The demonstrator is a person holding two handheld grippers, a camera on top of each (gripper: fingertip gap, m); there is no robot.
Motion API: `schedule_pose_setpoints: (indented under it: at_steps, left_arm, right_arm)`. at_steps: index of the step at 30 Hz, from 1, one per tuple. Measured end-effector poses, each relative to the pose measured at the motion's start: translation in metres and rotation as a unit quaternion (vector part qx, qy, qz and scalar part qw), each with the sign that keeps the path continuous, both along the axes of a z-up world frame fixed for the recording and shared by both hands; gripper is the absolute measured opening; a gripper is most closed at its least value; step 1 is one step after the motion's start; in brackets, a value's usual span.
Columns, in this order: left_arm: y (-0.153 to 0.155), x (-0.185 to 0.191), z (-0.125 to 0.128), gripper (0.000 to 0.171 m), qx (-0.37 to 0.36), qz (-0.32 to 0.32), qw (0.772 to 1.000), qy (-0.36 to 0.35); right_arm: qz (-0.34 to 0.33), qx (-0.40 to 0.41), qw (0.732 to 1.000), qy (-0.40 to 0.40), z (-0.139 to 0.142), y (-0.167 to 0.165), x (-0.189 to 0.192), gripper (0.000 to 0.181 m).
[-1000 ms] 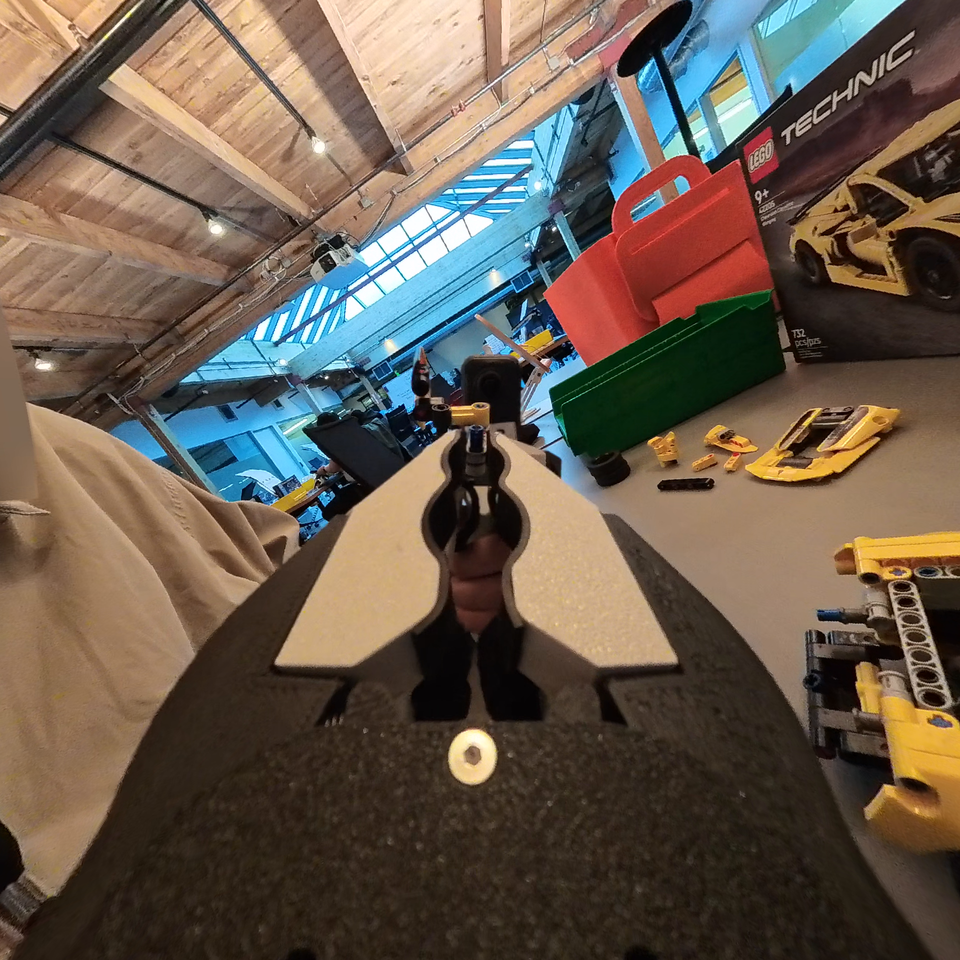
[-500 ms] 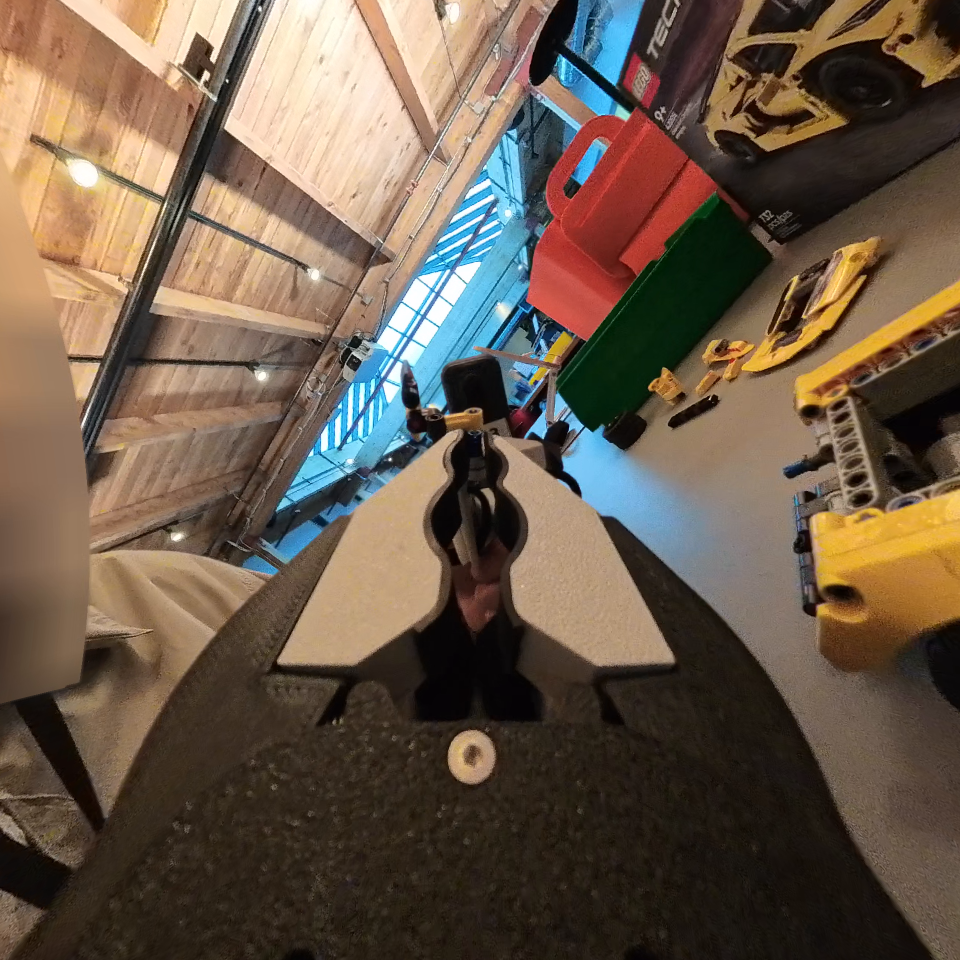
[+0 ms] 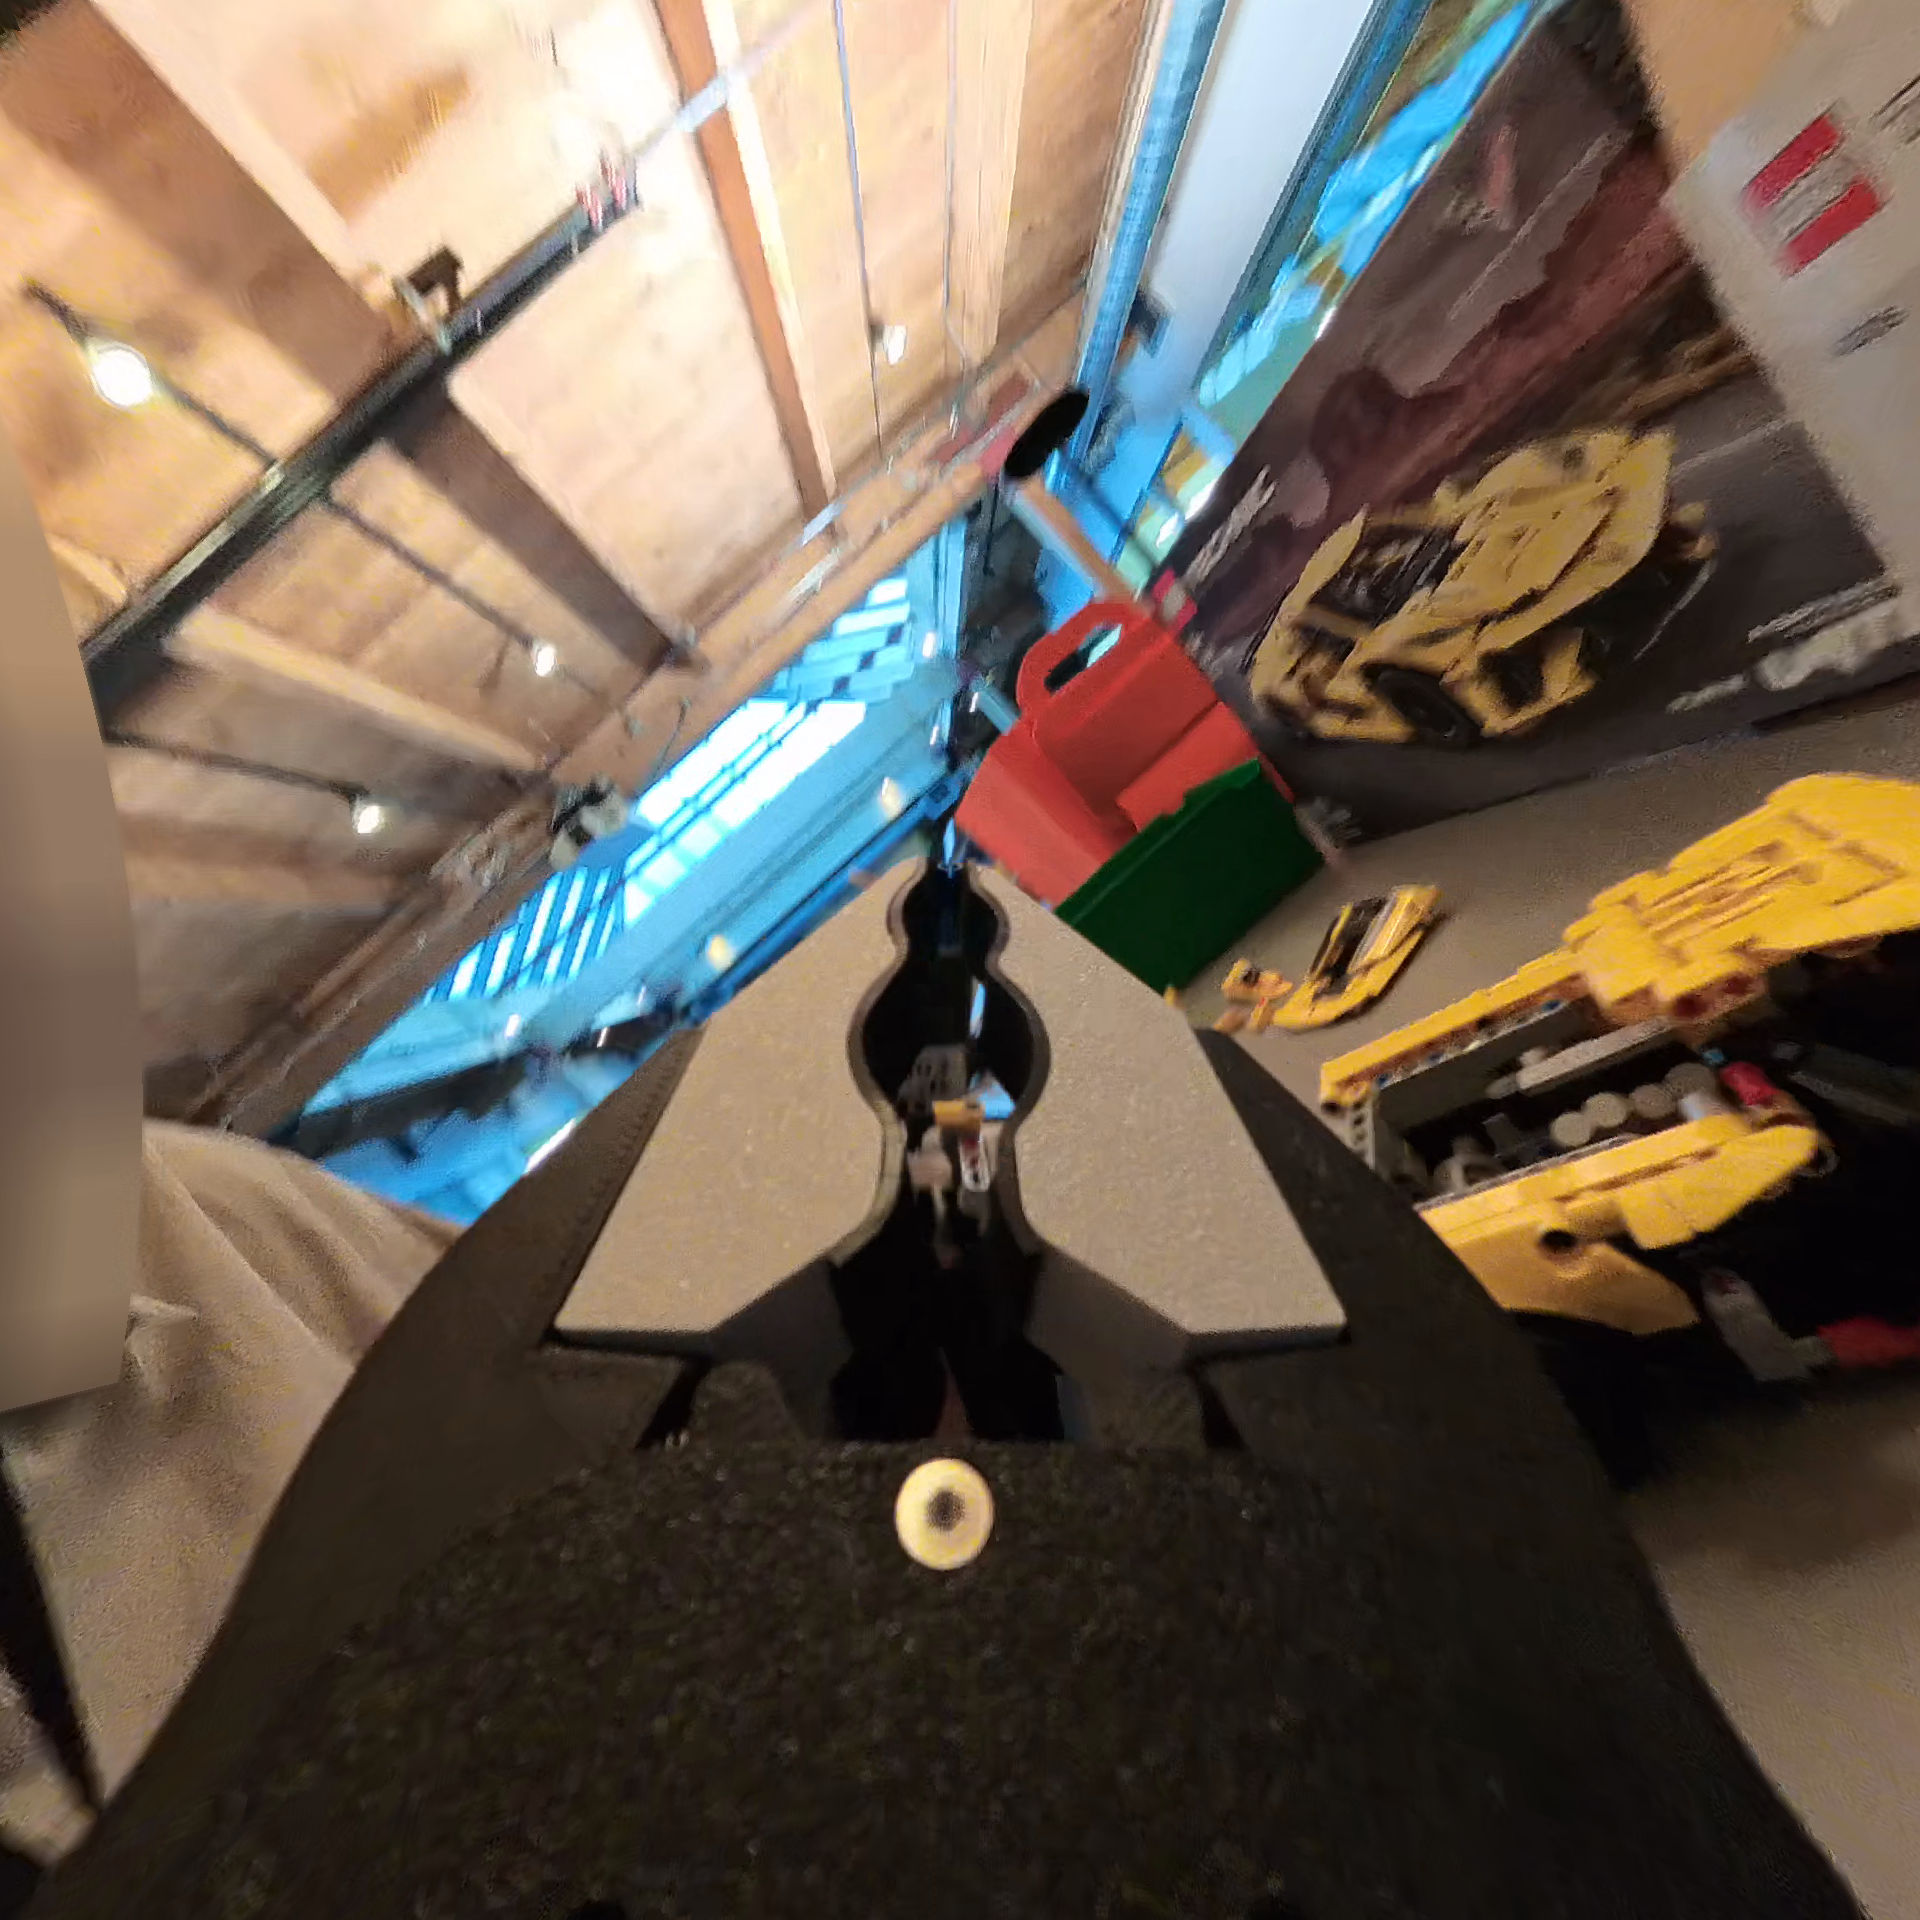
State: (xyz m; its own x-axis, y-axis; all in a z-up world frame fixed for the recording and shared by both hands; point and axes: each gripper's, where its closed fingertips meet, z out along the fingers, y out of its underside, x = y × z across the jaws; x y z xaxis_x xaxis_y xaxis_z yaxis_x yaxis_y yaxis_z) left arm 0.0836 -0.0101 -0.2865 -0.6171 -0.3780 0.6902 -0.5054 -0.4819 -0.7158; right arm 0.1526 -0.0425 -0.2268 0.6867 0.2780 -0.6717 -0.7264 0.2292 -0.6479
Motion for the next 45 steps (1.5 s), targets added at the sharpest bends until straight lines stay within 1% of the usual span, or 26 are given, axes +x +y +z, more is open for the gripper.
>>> schedule_pose_setpoints:
  at_steps: [1,3,4,5,6,7,8,9,13,15,17,18,19,20,21,22,23,25,27,30,32,34,37,39,42,45]
  left_arm:
    - [-0.003,-0.002,0.003,0.006,-0.005,-0.01,1.0,-0.009]
    - [-0.01,-0.009,0.009,0.006,-0.017,-0.037,0.999,-0.024]
    - [-0.014,-0.014,0.01,0.006,-0.034,-0.059,0.998,-0.014]
    - [-0.016,-0.014,0.009,0.006,-0.046,-0.067,0.997,-0.001]
    - [-0.015,-0.013,0.008,0.005,-0.05,-0.065,0.997,0.006]
    - [-0.015,-0.012,0.007,0.006,-0.051,-0.067,0.996,0.011]
    - [-0.015,-0.011,0.007,0.006,-0.056,-0.069,0.996,0.016]
    - [-0.015,-0.011,0.006,0.006,-0.06,-0.071,0.995,0.022]
    - [-0.021,-0.015,0.003,0.005,-0.061,-0.096,0.993,0.039]
    - [-0.024,-0.017,0.0,0.005,-0.054,-0.106,0.992,0.047]
    - [-0.022,-0.014,-0.003,0.005,-0.036,-0.091,0.994,0.048]
    - [-0.021,-0.013,-0.006,0.005,-0.019,-0.085,0.995,0.047]
    - [-0.02,-0.011,-0.01,0.006,0.005,-0.074,0.996,0.045]
    - [-0.02,-0.01,-0.014,0.006,0.029,-0.067,0.996,0.042]
    - [-0.021,-0.011,-0.016,0.006,0.041,-0.067,0.996,0.04]
    - [-0.021,-0.011,-0.016,0.006,0.044,-0.069,0.996,0.04]
    - [-0.022,-0.012,-0.017,0.006,0.047,-0.072,0.995,0.04]
    - [-0.027,-0.017,-0.018,0.006,0.047,-0.092,0.994,0.043]
    - [-0.03,-0.022,-0.014,0.006,0.037,-0.11,0.992,0.042]
    - [-0.03,-0.03,0.0,0.005,-0.011,-0.136,0.99,0.034]
    - [-0.029,-0.033,0.001,0.005,-0.004,-0.14,0.99,0.028]
    - [-0.034,-0.038,-0.005,0.006,0.036,-0.149,0.988,0.02]
    - [-0.043,-0.045,-0.011,0.006,0.063,-0.167,0.984,0.018]
    - [-0.041,-0.043,-0.01,0.006,0.046,-0.164,0.985,0.028]
    - [-0.04,-0.039,-0.019,0.006,0.058,-0.16,0.984,0.05]
    - [-0.039,-0.035,-0.026,0.006,0.085,-0.144,0.985,0.052]
  right_arm:
    - [0.017,-0.024,1.0,-0.008,-0.002,0.002,-0.004,0.002]
    - [-0.015,-0.077,0.997,-0.024,-0.007,-0.013,0.014,0.001]
    - [-0.034,-0.17,0.984,-0.03,-0.03,-0.023,0.029,0.002]
    - [-0.082,-0.308,0.947,-0.051,-0.069,-0.044,0.052,0.002]
    - [-0.157,-0.446,0.877,-0.086,-0.104,-0.081,0.082,0.003]
    - [-0.231,-0.538,0.804,-0.108,-0.123,-0.125,0.108,0.003]
    - [-0.272,-0.591,0.752,-0.104,-0.132,-0.161,0.123,0.003]
    - [-0.284,-0.624,0.723,-0.084,-0.141,-0.185,0.128,0.003]
    - [-0.303,-0.631,0.709,-0.086,-0.146,-0.208,0.137,0.012]
    - [-0.31,-0.62,0.713,-0.101,-0.142,-0.205,0.139,0.026]
    - [-0.297,-0.581,0.746,-0.129,-0.131,-0.18,0.131,0.034]
    - [-0.269,-0.533,0.788,-0.152,-0.12,-0.152,0.118,0.038]
    - [-0.211,-0.456,0.847,-0.174,-0.104,-0.113,0.093,0.043]
    - [-0.119,-0.363,0.904,-0.192,-0.084,-0.072,0.052,0.044]
    - [-0.017,-0.277,0.942,-0.192,-0.067,-0.04,0.005,0.045]
    - [0.069,-0.219,0.957,-0.175,-0.056,-0.019,-0.034,0.045]
    - [0.13,-0.199,0.958,-0.161,-0.055,-0.002,-0.061,0.047]
    - [0.209,-0.218,0.939,-0.163,-0.069,0.018,-0.096,0.043]
    - [0.227,-0.237,0.928,-0.175,-0.079,0.026,-0.102,0.033]
    - [0.268,-0.189,0.933,-0.147,-0.067,0.02,-0.109,0.024]
    - [0.276,-0.163,0.94,-0.12,-0.059,0.017,-0.106,0.018]
    - [0.279,-0.132,0.947,-0.09,-0.049,0.017,-0.104,0.022]
    - [0.275,-0.138,0.94,-0.147,-0.052,0.017,-0.111,0.024]
    - [0.252,-0.132,0.942,-0.178,-0.049,0.016,-0.109,0.021]
    - [0.276,-0.13,0.937,-0.169,-0.05,0.017,-0.115,0.043]
    - [0.26,-0.174,0.932,-0.181,-0.065,0.023,-0.109,0.034]
